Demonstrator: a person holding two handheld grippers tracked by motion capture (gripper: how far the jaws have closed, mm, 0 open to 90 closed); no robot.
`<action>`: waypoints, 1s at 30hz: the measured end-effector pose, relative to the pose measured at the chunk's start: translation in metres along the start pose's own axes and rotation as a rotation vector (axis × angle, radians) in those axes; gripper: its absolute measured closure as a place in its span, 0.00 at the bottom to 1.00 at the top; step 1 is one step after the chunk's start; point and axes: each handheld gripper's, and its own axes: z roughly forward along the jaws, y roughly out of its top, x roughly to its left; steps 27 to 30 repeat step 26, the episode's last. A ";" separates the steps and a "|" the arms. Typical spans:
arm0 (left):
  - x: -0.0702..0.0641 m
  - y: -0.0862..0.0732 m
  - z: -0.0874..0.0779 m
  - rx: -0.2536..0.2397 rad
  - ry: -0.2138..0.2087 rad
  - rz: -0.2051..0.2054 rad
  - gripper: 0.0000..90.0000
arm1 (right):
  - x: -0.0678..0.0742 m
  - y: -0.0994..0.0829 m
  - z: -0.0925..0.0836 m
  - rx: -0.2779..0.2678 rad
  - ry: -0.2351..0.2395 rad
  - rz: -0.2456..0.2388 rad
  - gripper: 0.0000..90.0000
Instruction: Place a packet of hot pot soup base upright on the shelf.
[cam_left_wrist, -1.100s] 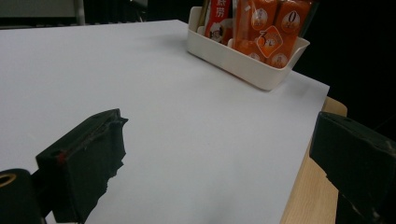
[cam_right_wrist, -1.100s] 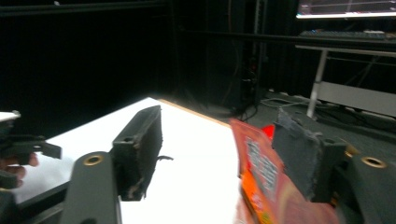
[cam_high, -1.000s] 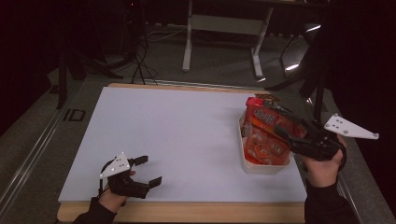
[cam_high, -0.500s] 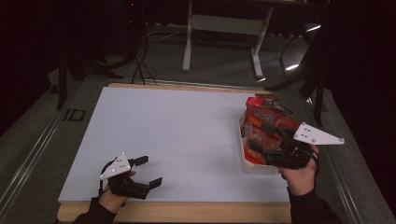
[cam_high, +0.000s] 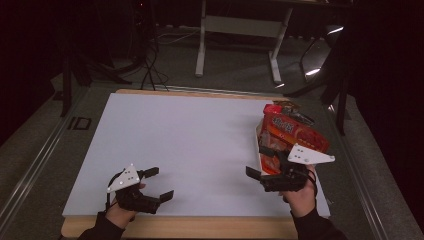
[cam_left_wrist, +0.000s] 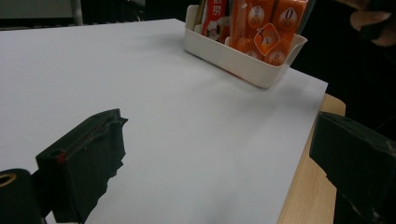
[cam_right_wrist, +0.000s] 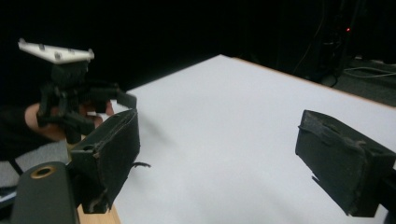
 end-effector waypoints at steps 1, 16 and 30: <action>0.000 0.000 0.000 -0.001 -0.001 0.001 0.04 | -0.001 -0.008 0.005 0.023 0.005 -0.008 0.15; -0.002 -0.001 0.001 0.006 -0.004 0.017 0.04 | -0.011 -0.052 0.027 0.152 0.005 0.035 0.16; -0.002 -0.003 0.002 0.014 -0.001 0.026 0.04 | -0.017 -0.059 0.029 0.172 -0.012 0.040 0.16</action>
